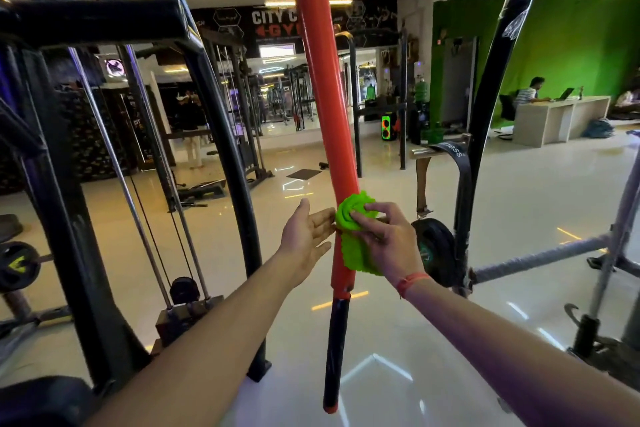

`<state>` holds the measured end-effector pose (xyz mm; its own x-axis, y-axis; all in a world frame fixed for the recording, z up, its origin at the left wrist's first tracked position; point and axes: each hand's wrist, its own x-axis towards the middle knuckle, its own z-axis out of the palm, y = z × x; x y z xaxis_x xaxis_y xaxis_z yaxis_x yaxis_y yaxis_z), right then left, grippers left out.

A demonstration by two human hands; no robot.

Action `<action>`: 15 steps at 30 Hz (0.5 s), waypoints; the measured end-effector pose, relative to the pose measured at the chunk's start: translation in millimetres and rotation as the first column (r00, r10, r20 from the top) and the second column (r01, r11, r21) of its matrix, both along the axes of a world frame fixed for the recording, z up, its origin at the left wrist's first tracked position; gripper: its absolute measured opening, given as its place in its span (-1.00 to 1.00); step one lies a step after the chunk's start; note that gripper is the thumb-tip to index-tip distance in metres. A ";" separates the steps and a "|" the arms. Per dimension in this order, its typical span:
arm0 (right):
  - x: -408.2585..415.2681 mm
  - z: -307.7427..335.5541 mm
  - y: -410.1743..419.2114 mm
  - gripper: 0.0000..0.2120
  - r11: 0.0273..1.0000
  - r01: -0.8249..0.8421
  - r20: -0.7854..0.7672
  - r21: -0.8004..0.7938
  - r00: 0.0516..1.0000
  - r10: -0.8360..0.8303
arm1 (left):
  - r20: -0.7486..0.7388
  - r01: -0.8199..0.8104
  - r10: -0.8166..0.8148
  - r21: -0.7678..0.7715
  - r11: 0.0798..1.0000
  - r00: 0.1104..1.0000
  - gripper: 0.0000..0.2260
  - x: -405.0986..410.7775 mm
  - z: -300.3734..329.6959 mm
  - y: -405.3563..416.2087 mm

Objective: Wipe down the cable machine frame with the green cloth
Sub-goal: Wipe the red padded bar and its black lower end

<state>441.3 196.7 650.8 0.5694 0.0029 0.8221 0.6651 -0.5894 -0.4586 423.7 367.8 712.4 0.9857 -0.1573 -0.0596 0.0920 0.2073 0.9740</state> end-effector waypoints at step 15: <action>-6.8 -33.4 7.0 -0.71 0.999 0.049 -0.011 0.008 0.999 -0.049 | -0.130 -0.023 0.028 0.038 0.999 0.991 -0.37 -2.3 -77.4 11.3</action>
